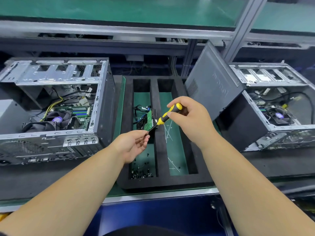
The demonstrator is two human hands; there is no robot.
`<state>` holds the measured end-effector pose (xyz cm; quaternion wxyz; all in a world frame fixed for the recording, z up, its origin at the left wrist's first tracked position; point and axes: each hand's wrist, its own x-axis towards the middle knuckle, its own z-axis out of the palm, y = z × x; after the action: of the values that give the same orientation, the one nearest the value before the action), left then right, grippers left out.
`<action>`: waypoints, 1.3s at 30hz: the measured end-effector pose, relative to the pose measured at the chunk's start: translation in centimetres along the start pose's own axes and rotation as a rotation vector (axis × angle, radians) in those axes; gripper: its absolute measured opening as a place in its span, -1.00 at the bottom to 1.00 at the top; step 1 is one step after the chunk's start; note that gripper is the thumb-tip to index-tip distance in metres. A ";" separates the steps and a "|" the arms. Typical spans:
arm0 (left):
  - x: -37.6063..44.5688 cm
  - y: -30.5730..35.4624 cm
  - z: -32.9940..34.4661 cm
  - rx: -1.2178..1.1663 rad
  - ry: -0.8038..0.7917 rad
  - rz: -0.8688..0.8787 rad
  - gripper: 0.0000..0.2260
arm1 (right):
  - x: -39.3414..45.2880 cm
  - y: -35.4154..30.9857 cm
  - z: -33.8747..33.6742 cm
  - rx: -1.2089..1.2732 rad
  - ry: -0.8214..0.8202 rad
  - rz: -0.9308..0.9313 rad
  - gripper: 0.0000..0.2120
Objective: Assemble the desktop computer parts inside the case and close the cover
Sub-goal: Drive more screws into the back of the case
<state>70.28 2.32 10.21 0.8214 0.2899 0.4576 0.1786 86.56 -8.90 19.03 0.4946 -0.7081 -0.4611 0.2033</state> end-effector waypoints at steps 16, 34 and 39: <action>-3.9 3.7 1.0 0.076 -0.255 0.261 -0.87 | 0.2 -4.2 -2.4 0.124 0.167 -0.132 -0.87; -10.6 8.9 -3.9 0.241 -0.033 0.517 -0.87 | 0.0 -9.8 1.4 0.105 -0.065 -0.264 -0.79; -12.4 11.2 -7.3 0.424 0.140 0.738 -0.74 | 0.1 -11.3 4.2 -0.135 -0.155 -0.270 -0.86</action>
<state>57.31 6.31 22.42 0.5915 0.5838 0.4046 0.3816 78.42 -5.68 27.34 0.4320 -0.6534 -0.6014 0.1574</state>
